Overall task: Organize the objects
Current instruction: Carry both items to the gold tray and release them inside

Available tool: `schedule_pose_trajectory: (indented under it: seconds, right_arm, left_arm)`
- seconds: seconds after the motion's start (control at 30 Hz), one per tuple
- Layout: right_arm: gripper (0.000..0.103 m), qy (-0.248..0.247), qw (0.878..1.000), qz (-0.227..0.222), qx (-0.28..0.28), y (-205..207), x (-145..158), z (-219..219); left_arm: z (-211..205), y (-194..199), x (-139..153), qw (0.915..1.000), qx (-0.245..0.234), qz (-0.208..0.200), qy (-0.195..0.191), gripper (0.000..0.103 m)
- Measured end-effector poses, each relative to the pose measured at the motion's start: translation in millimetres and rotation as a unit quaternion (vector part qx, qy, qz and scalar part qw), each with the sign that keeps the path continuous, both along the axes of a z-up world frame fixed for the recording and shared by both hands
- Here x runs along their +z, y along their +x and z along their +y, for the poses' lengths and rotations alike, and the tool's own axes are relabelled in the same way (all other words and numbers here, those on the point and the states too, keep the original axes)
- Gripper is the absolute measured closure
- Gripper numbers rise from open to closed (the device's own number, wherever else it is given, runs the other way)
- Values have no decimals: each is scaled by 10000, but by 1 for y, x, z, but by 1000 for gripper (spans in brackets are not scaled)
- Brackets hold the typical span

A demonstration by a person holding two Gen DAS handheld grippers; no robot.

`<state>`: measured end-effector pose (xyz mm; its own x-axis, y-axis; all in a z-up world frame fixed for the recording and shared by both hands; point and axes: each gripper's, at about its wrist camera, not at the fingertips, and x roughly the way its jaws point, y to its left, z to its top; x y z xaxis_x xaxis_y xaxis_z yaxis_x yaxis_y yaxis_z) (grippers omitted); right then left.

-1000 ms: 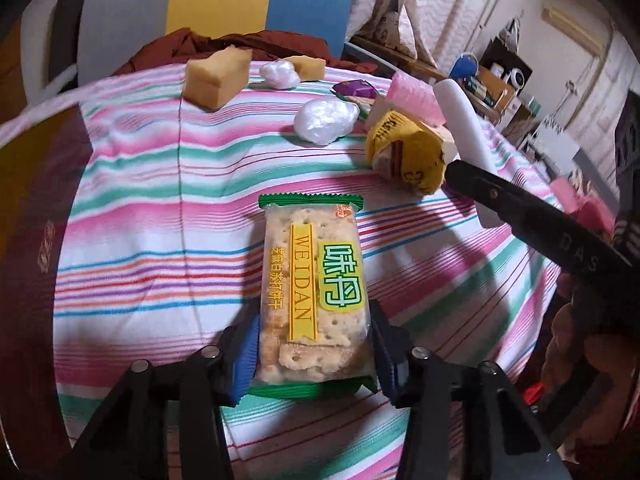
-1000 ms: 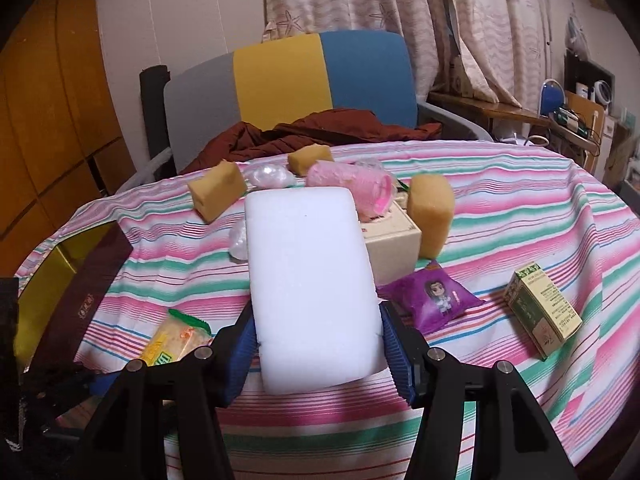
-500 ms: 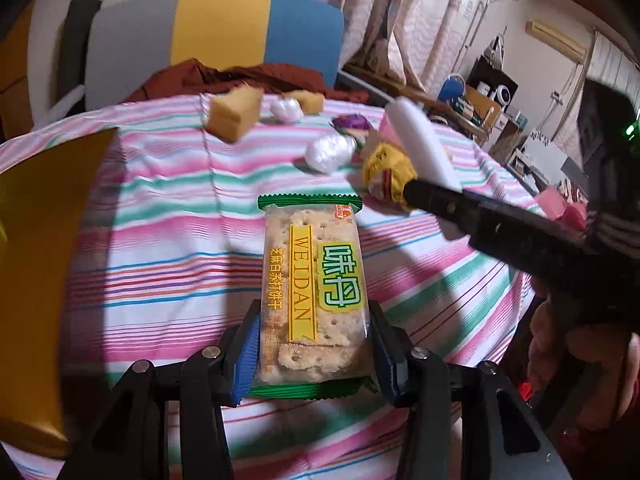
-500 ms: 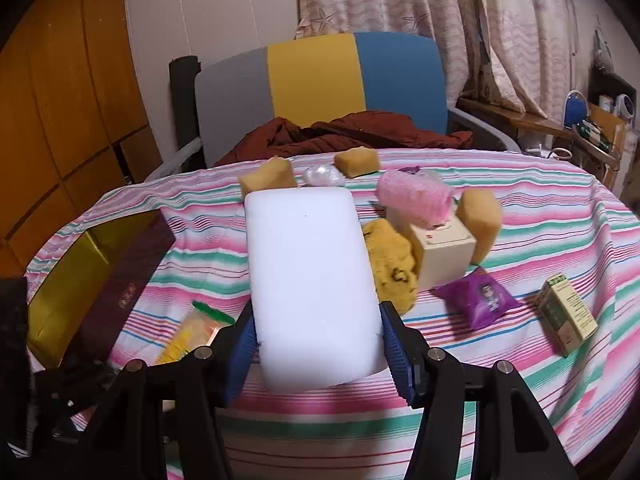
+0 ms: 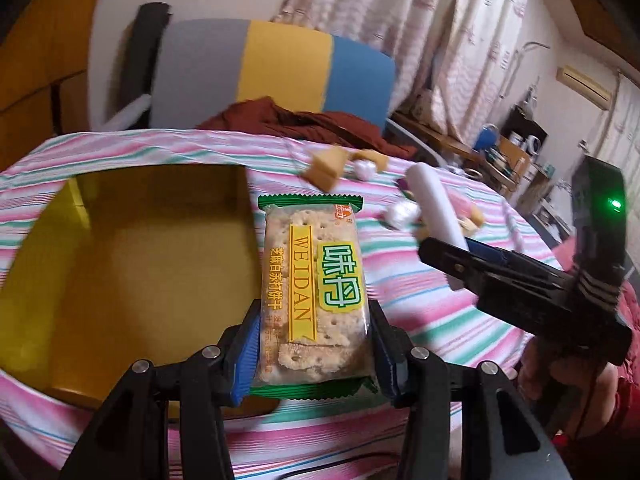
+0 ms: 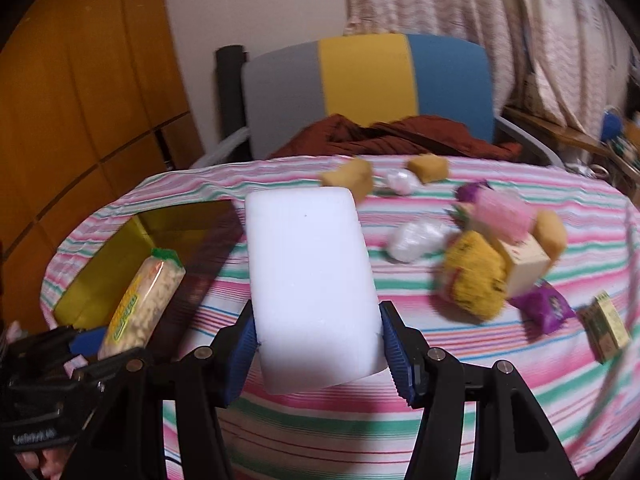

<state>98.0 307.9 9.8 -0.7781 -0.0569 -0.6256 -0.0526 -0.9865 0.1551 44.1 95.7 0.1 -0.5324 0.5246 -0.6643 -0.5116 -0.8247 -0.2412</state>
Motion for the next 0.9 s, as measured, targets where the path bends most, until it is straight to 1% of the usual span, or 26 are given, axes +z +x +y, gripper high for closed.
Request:
schedule_pose_trajectory:
  seconds: [0.23, 0.4, 0.47, 0.53, 0.63, 0.77, 0.9]
  right_arm:
    - [43, -11, 9969, 111, 777, -12, 12, -67]
    - [43, 29, 9926, -56, 1215, -30, 9, -117]
    - [43, 52, 9911, -163, 1321, -37, 6, -135]
    - [43, 35, 9897, -267, 1406, -45, 1, -148]
    - [42, -4, 9883, -431, 1466, -57, -9, -166]
    - [41, -242, 9873, -701, 1408, -76, -23, -181]
    - [41, -430, 9853, -885, 1393, -86, -33, -192]
  left_arm:
    - [-66, -24, 2, 9975, 692, -48, -158, 54]
    - [-105, -44, -8, 9923, 1120, -261, -465, 54]
    - [-113, -51, -13, 9901, 1222, -320, -614, 54]
    - [-123, -59, -20, 9876, 1329, -424, -717, 54]
    - [-139, -68, -28, 9846, 1503, -642, -615, 54]
    - [-149, -74, -36, 9817, 1601, -683, -777, 54]
    - [-156, -80, -45, 9797, 1650, -805, -810, 54]
